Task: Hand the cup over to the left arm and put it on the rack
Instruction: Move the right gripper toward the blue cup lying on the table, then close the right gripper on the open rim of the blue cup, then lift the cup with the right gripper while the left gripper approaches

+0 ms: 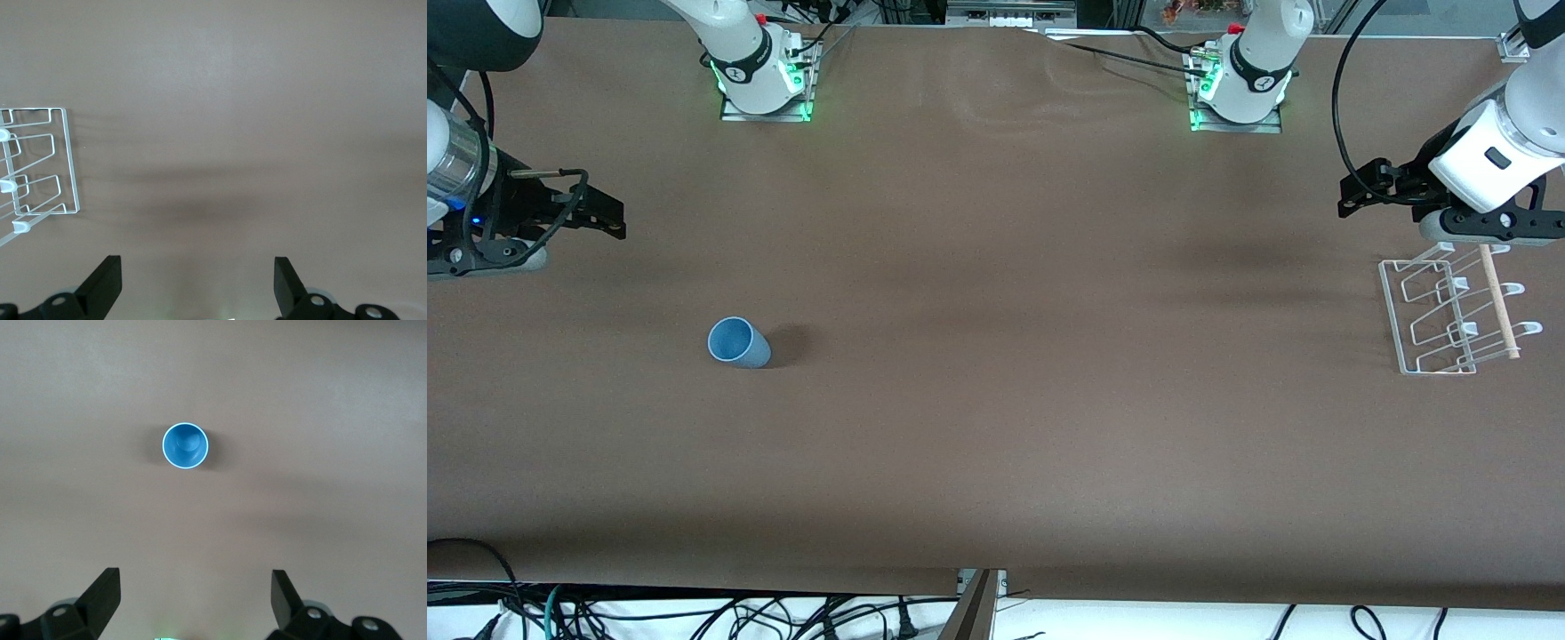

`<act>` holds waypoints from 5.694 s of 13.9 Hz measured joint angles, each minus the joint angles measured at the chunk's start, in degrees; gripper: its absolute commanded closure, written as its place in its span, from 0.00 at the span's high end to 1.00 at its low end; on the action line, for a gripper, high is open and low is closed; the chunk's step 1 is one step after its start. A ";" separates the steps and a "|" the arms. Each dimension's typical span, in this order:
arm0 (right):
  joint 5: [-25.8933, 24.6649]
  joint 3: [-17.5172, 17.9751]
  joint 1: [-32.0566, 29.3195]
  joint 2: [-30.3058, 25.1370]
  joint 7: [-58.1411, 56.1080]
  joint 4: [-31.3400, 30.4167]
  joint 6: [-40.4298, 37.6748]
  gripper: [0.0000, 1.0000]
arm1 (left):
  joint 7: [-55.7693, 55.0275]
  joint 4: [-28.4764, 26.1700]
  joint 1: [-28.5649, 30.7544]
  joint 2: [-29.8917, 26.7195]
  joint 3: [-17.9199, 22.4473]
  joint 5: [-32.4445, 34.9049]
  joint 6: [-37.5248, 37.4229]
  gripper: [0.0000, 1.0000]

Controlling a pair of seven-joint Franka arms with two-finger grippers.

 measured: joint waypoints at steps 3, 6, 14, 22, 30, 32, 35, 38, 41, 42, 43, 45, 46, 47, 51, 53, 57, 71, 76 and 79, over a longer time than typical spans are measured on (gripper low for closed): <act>0.00 0.00 -0.01 0.01 0.00 -0.01 0.00 1.00 | 0.00 0.00 0.00 0.00 0.00 0.00 0.00 1.00; 0.00 -0.02 -0.16 0.02 0.00 -0.01 0.01 1.00 | 0.00 0.00 0.00 0.00 0.00 0.00 0.00 1.00; -0.02 -0.04 -1.51 2.89 0.00 -3.81 6.64 1.00 | 0.00 0.02 0.00 0.00 0.00 0.00 0.00 1.00; -0.03 -0.04 -1.61 10.95 0.00 -14.03 26.71 1.00 | 0.01 0.06 0.00 0.00 0.00 0.00 0.00 1.00; 2.52 -0.04 -1.86 19.30 0.02 -15.20 32.40 1.00 | 0.01 0.07 0.00 0.00 0.00 0.00 0.00 1.00; 2.61 -0.05 -2.31 20.37 0.02 -15.56 33.75 1.00 | 0.01 0.07 0.00 0.00 0.00 0.00 0.00 1.00; 2.82 -0.04 -2.68 21.41 0.02 -15.97 34.06 1.00 | 0.01 0.07 0.00 0.00 0.00 0.00 0.00 1.00; 4.36 -0.04 -2.75 21.90 0.01 -16.90 34.14 0.70 | 0.01 0.07 0.00 0.00 0.00 0.00 0.00 1.00; 5.22 -0.04 -2.80 22.00 0.06 -17.22 34.20 0.08 | 0.01 0.07 0.00 0.00 0.00 0.00 0.00 1.00; 5.32 -0.04 -2.80 22.04 0.14 -17.22 34.20 0.00 | 0.01 0.07 0.00 0.00 0.00 0.00 0.00 1.00; 5.43 -0.04 -2.80 22.08 0.17 -17.22 34.20 0.00 | 0.01 0.07 0.00 0.00 0.00 0.00 0.00 1.00; 5.59 -0.04 -2.80 22.15 0.20 -17.22 34.20 0.00 | 0.01 0.07 0.00 0.00 0.00 0.00 0.00 1.00; 5.63 -0.03 -2.79 22.17 0.21 -17.22 34.20 0.00 | 0.01 0.07 0.00 0.00 0.00 0.00 0.00 1.00; 5.71 0.03 -2.79 22.19 0.21 -17.22 34.20 0.00 | 0.01 0.07 0.00 0.00 0.00 0.00 0.00 1.00; 11.83 0.41 -2.70 22.22 0.19 -16.79 34.39 0.00 | 0.01 0.07 0.00 0.00 -0.04 0.00 -0.11 1.00; 15.60 1.12 -2.66 22.25 0.13 -15.01 33.68 0.00 | 0.01 0.07 -0.01 0.00 -0.05 0.00 -0.47 1.00; 27.07 2.37 -1.96 22.18 0.90 -8.76 27.37 0.00 | 0.01 0.07 -0.01 0.00 -0.05 0.00 -0.74 1.00; 49.86 4.85 10.20 27.80 25.31 5.48 26.83 0.00 | 3.41 0.07 -0.59 3.78 -0.57 -4.32 -2.11 1.00; 56.43 5.22 17.11 30.10 31.78 7.87 37.44 0.00 | 19.11 3.34 -0.54 8.77 -0.52 -12.47 -1.94 1.00; 56.58 5.31 20.85 31.34 36.75 10.12 39.82 0.00 | 28.46 4.33 -0.67 11.58 -0.63 -19.12 -0.58 1.00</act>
